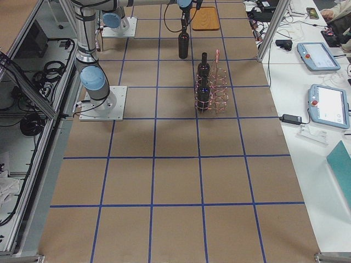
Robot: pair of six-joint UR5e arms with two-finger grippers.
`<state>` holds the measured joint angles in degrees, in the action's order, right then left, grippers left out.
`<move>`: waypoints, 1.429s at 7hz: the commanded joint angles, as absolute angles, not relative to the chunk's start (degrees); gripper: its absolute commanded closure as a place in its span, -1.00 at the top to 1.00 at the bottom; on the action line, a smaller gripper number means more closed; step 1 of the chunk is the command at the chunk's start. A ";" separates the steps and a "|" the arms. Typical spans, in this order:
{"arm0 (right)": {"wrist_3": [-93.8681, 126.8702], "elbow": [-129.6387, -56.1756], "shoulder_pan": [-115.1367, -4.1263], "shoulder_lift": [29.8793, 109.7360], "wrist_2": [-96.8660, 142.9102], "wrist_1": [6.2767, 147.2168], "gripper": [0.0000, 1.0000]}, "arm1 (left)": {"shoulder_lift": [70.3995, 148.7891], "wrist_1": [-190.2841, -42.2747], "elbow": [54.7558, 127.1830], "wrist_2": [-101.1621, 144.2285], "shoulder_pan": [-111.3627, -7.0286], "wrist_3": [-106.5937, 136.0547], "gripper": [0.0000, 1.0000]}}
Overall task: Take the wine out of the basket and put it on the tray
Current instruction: 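Carry the bottle toward the tray and stand it upright on the table, then open the right gripper and withdraw it while the left gripper moves over the bottle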
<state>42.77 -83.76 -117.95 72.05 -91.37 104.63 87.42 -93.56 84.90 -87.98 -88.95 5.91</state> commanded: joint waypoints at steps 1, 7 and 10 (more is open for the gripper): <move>42.10 -83.59 -117.78 72.33 -90.71 104.68 1.00 | 87.36 -93.34 84.90 -87.80 -89.03 6.50 1.00; 2.46 -81.56 -96.09 88.48 -91.40 88.43 1.00 | 93.32 -87.11 84.90 -87.54 -102.44 21.87 1.00; -0.51 -83.23 -95.45 89.47 -91.49 87.10 1.00 | 100.27 -86.75 84.81 -87.01 -108.53 22.24 1.00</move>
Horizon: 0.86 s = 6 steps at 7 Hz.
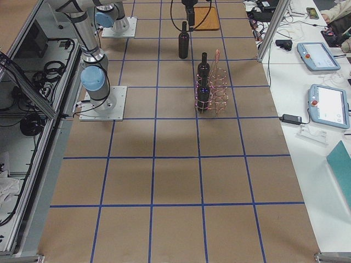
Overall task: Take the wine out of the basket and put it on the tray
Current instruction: 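Open the right gripper and withdraw it while the left gripper moves over the bottle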
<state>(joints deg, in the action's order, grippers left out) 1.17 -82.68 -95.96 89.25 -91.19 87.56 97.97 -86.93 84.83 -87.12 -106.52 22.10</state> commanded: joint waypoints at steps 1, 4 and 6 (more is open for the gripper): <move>-0.53 -84.02 -95.54 89.47 -91.06 87.71 1.00 | 101.85 -85.88 84.90 -87.01 -108.98 21.54 1.00; -0.44 -85.34 -95.54 89.74 -91.41 88.15 1.00 | 104.68 -84.55 85.16 -86.48 -109.60 19.52 0.72; -0.18 -85.34 -95.54 89.82 -91.49 88.24 1.00 | 104.68 -84.64 88.83 -86.48 -110.12 19.42 0.54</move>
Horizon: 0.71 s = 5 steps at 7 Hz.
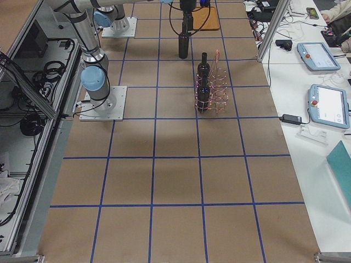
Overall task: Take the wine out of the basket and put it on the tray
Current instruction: 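Open the right gripper and withdraw it while the left gripper moves over the bottle, then lower the left gripper onto the bottle neck and close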
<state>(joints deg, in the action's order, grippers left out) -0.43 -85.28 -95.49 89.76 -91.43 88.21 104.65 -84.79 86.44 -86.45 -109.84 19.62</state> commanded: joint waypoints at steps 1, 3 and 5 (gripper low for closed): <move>0.09 -85.34 -95.45 89.82 -91.49 88.16 1.00 | 104.33 -84.12 89.21 -86.48 -110.13 19.42 0.27; -0.53 -85.34 -95.54 89.82 -91.50 88.16 1.00 | 103.45 -82.80 89.12 -86.40 -109.95 19.34 -0.07; -0.44 -85.34 -95.54 89.82 -91.41 88.15 1.00 | 103.45 -81.13 89.12 -86.40 -109.95 19.34 -0.07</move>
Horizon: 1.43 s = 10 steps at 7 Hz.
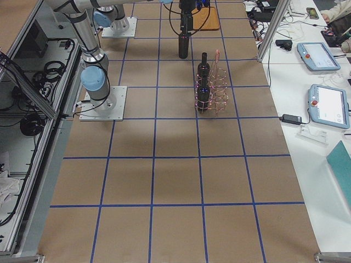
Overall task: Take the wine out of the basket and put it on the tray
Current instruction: 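Lower the left gripper onto the bottle neck and close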
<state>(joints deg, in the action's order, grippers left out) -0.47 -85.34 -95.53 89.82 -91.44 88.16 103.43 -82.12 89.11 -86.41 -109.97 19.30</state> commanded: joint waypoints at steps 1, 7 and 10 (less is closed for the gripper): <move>-0.27 -85.34 -95.54 89.82 -91.32 88.15 1.00 | 103.27 -81.04 89.03 -86.40 -109.95 19.34 -0.07; -0.26 -85.34 -95.54 89.91 -91.05 88.15 1.00 | 103.19 -77.78 89.03 -86.92 -108.99 17.85 -0.93; -0.53 -85.34 -95.62 89.91 -91.23 88.07 1.00 | 101.51 -78.31 85.28 -89.56 -99.02 4.11 -1.00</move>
<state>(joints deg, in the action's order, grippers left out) -0.40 -85.34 -95.61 89.91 -91.00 88.13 101.91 -77.97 87.44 -88.57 -104.02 10.54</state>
